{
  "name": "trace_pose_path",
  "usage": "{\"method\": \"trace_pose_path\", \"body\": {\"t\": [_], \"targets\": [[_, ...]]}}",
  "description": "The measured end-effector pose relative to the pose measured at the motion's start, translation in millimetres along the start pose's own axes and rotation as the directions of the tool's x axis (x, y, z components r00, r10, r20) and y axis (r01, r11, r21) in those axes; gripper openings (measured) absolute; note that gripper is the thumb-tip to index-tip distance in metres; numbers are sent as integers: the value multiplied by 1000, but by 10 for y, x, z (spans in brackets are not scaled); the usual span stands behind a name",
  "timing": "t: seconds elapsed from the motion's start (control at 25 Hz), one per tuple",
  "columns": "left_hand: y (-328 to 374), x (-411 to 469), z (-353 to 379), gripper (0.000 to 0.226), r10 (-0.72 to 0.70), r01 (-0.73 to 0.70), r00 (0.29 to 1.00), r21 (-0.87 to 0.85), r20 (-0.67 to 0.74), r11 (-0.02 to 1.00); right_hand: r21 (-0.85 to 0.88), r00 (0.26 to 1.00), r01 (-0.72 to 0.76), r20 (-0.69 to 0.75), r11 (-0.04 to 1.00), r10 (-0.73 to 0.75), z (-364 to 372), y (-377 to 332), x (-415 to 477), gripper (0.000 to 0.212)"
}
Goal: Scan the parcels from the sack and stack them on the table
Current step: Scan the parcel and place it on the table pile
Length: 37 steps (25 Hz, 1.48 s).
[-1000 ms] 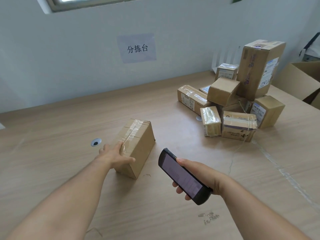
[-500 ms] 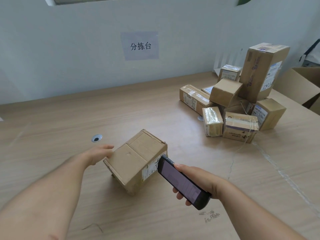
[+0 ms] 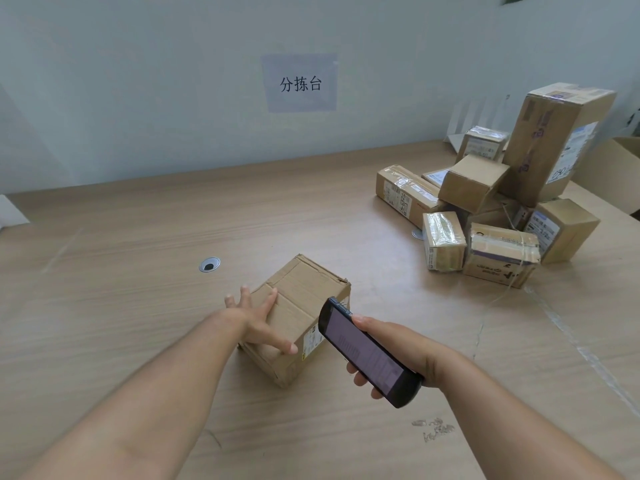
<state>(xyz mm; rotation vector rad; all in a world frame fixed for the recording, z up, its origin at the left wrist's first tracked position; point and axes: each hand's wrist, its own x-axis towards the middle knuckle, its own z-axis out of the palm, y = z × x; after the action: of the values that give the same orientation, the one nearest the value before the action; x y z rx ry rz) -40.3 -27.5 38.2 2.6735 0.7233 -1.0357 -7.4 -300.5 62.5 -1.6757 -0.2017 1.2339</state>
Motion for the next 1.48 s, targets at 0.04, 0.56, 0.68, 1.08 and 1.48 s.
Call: {"method": "trace_pose_path", "body": {"t": [0.04, 0.56, 0.68, 1.08, 1.48], "targets": [[17, -4, 8, 139, -6, 6, 1000, 17, -6, 1000, 3, 1000, 1, -6, 1000, -1, 5, 12, -5, 56], [-625, -180, -467, 140, 110, -253, 945, -472, -309, 844, -41, 1000, -13, 18, 999, 14, 267, -42, -123, 65], [-698, -245, -500, 137, 95, -254, 931, -441, -353, 861, -90, 998, -41, 51, 995, 46, 443, -87, -114, 71], [-1070, -530, -518, 126, 84, -230, 904, -311, -419, 922, -206, 990, -82, 94, 975, 103, 919, -127, -131, 71], [-1604, -748, -368, 114, 69, -197, 891, -247, -449, 949, -251, 995, -43, 78, 967, 65, 1476, -122, -190, 67]]}}
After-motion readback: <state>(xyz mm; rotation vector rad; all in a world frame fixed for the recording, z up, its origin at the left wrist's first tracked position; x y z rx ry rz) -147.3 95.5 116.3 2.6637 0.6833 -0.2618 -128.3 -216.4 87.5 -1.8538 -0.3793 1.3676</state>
